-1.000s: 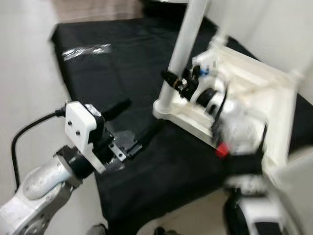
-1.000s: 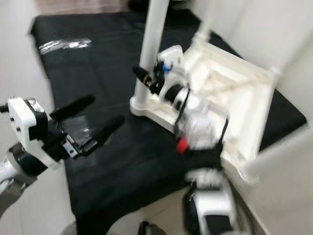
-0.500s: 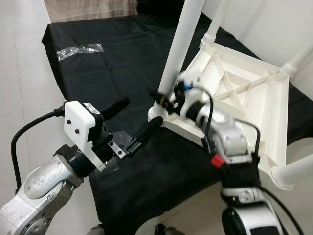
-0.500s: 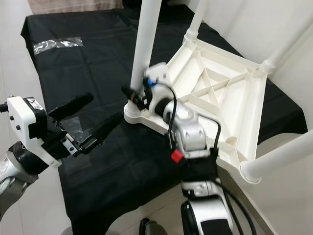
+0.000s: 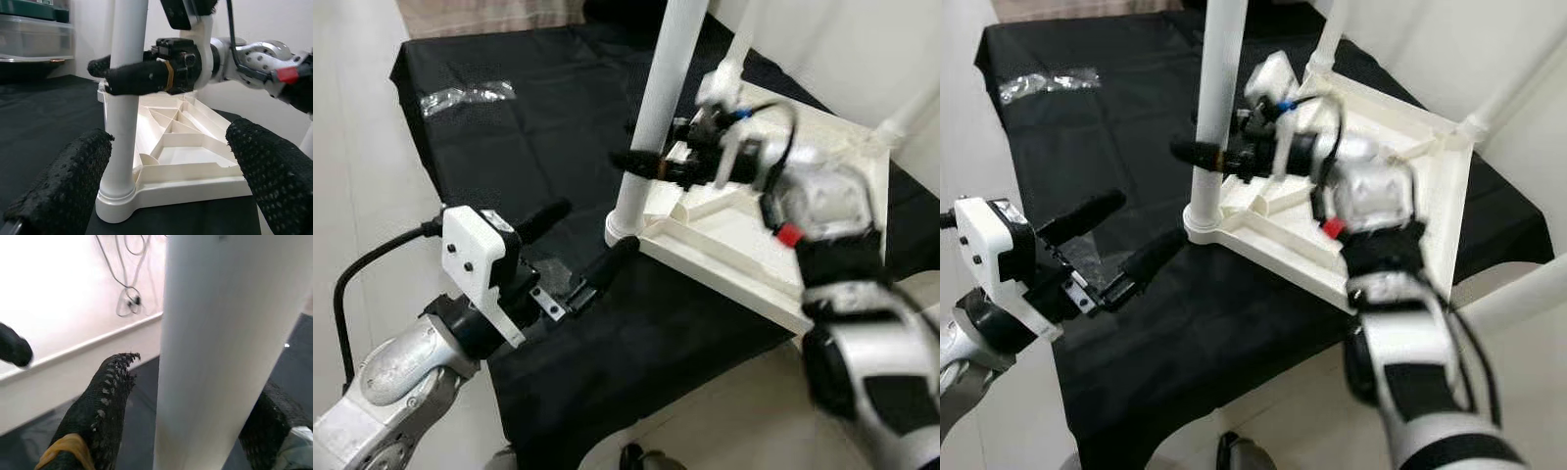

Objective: Building children table

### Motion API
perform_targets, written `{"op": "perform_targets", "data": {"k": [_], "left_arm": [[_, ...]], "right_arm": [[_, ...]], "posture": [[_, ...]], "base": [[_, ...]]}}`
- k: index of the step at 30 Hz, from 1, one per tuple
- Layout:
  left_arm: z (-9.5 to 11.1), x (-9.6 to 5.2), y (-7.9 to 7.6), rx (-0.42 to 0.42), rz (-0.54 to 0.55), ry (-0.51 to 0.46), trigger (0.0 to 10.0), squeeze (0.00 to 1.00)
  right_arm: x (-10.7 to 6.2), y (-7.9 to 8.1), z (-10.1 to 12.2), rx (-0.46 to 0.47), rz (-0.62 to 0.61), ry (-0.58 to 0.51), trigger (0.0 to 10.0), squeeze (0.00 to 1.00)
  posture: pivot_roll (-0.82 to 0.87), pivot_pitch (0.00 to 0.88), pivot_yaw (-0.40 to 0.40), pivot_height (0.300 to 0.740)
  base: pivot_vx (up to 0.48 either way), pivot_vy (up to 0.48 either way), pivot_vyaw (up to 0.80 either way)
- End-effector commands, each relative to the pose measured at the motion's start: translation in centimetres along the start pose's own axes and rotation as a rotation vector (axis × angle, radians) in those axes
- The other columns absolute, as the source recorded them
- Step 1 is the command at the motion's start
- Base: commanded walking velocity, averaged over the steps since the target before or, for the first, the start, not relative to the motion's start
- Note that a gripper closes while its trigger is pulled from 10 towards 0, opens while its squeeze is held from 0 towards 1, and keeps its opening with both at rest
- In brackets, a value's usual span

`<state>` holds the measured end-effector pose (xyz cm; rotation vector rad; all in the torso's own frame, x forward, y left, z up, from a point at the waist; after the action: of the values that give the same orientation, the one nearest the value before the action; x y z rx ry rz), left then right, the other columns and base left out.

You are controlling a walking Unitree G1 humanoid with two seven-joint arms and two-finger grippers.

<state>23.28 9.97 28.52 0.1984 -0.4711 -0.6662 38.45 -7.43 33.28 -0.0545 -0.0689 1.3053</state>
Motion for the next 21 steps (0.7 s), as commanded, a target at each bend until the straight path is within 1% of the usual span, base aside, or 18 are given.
{"op": "perform_targets", "data": {"k": [1,2,3,4,7,10,11,14,15,16,17,18,19,20,21], "left_arm": [[0.1,-0.2,-0.4,-0.007,-0.016,0.007,10.0,0.0],[0.1,-0.2,-0.5,-0.008,-0.016,0.007,10.0,0.0],[0.1,-0.2,-0.5,-0.008,-0.016,0.007,10.0,0.0],[0.1,-0.2,-0.5,-0.008,-0.016,0.006,10.0,0.0],[0.1,-0.3,-0.5,-0.008,-0.014,0.007,10.0,0.0],[0.2,-0.3,-0.4,-0.008,-0.011,0.007,10.0,0.0],[0.1,-0.3,-0.4,-0.008,-0.011,0.008,10.0,0.0],[0.1,-0.3,-0.5,-0.009,-0.011,0.009,10.0,0.0],[0.1,-0.4,-0.5,-0.009,-0.011,0.01,10.0,0.0],[0.1,-0.5,-0.6,-0.007,-0.012,0.013,10.0,0.0],[0.1,-0.5,-0.6,-0.007,-0.012,0.013,10.0,0.0],[0.1,-0.6,-0.6,-0.003,-0.013,0.018,10.0,0.0],[0.1,-0.6,-0.4,0.0,-0.012,0.019,10.0,0.0],[0.1,-0.6,-0.4,0.0,-0.012,0.019,10.0,0.0],[0.1,-0.6,-0.2,0.005,-0.009,0.022,10.0,0.0]], "right_arm": [[0.0,0.2,0.3,0.024,0.052,-0.026,10.0,0.0],[-0.1,0.5,0.3,0.025,0.087,-0.02,0.0,0.0],[-0.1,0.5,0.3,0.025,0.087,-0.02,0.0,0.0],[-0.1,0.8,0.1,0.021,0.118,-0.009,0.0,0.0],[-0.1,0.9,0.1,0.021,0.129,-0.009,0.0,0.0],[-0.7,0.9,0.0,0.03,0.147,-0.022,0.0,0.0],[-1.1,0.9,-0.6,0.038,0.147,-0.007,0.0,0.0],[-1.3,0.9,-1.0,0.043,0.147,0.005,0.0,0.0],[-1.4,0.6,-2.3,0.06,0.072,0.03,0.0,0.0],[-1.0,-0.9,-4.6,0.062,-0.173,0.063,0.0,0.0],[-1.0,-0.9,-4.6,0.062,-0.173,0.063,0.0,0.0],[-3.1,-5.0,-6.5,-0.003,-0.817,0.062,0.0,0.0],[-3.5,-2.0,-11.1,0.028,-0.924,0.157,0.0,0.0],[-3.5,-2.0,-11.1,0.028,-0.924,0.157,0.0,0.0],[-3.5,1.1,-13.6,0.089,-0.943,0.171,0.0,0.0]], "posture": [[0.13,0.268,-0.155,0.74],[0.14,0.27,-0.155,0.74],[0.14,0.27,-0.155,0.74],[0.14,0.271,-0.155,0.74],[0.14,0.273,-0.154,0.74],[0.13,0.272,-0.153,0.74],[0.12,0.275,-0.159,0.74],[0.12,0.276,-0.162,0.74],[0.11,0.274,-0.182,0.74],[0.12,0.278,-0.193,0.74],[0.12,0.278,-0.193,0.74],[0.12,0.277,-0.193,0.74],[0.14,0.281,-0.172,0.74],[0.14,0.281,-0.172,0.74],[0.11,0.295,-0.148,0.74]], "base": [[0.0,0.0,0.0],[0.0,0.0,0.0],[0.0,0.0,0.0],[0.0,0.0,0.0],[0.0,0.0,0.0],[0.0,0.0,0.0],[0.0,0.0,0.0],[0.0,0.0,0.0],[0.0,0.0,0.0],[0.0,0.0,0.0],[0.0,0.0,0.0],[0.0,0.0,0.0],[0.0,0.0,0.0],[0.0,0.0,0.0],[0.0,0.0,0.0]]}}
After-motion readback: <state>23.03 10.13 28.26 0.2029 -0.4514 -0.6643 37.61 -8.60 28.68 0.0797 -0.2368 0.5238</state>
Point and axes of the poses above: a point about 5 cm out from each wrist's last joint towards the gripper, its own x axis pointing out of the wrist towards the gripper, its own z axis along the axis of the wrist's last joint, y = z × x, the point moved 5 cm from there along x, pointing out of the wrist towards the gripper, and after that the axes turned 12 degrees about x, right-handed, at the moved point
